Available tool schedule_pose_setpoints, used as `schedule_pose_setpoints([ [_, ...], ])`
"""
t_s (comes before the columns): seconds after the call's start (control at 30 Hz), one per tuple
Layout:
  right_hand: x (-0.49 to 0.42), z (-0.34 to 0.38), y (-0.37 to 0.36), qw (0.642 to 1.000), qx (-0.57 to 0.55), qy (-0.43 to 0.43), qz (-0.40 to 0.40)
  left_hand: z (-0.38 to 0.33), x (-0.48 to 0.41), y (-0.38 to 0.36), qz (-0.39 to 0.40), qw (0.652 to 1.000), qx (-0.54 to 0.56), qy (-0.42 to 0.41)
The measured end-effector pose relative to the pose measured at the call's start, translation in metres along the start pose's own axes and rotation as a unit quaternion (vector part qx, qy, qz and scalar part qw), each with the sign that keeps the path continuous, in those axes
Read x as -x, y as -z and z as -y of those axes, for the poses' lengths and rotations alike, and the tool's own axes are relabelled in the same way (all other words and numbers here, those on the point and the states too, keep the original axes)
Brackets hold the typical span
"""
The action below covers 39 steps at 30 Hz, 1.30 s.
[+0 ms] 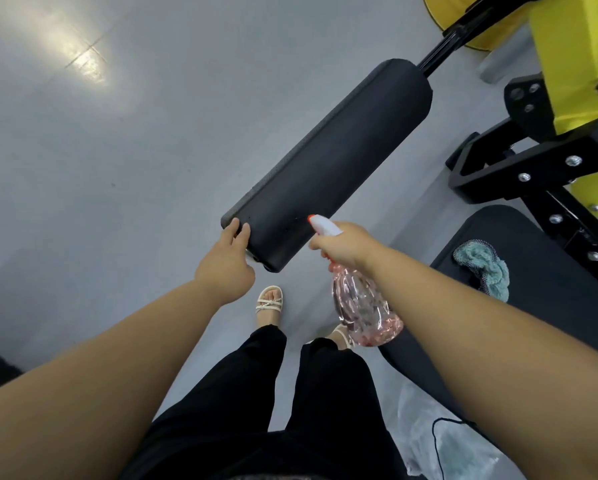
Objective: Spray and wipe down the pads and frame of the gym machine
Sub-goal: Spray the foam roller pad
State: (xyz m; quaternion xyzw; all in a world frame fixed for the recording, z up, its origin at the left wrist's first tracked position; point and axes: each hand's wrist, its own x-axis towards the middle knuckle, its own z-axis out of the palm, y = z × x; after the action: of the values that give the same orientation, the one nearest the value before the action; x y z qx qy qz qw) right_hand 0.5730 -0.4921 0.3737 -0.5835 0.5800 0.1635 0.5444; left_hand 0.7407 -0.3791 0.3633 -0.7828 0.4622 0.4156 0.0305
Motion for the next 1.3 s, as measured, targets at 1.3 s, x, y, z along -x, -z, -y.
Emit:
schedule_pose_setpoints([
  [1.3,-0.031,0.021,0.124,0.948,-0.253,-0.007,-0.193,-0.035,-0.02,0.01,-0.006,0.998,-0.032,-0.053],
])
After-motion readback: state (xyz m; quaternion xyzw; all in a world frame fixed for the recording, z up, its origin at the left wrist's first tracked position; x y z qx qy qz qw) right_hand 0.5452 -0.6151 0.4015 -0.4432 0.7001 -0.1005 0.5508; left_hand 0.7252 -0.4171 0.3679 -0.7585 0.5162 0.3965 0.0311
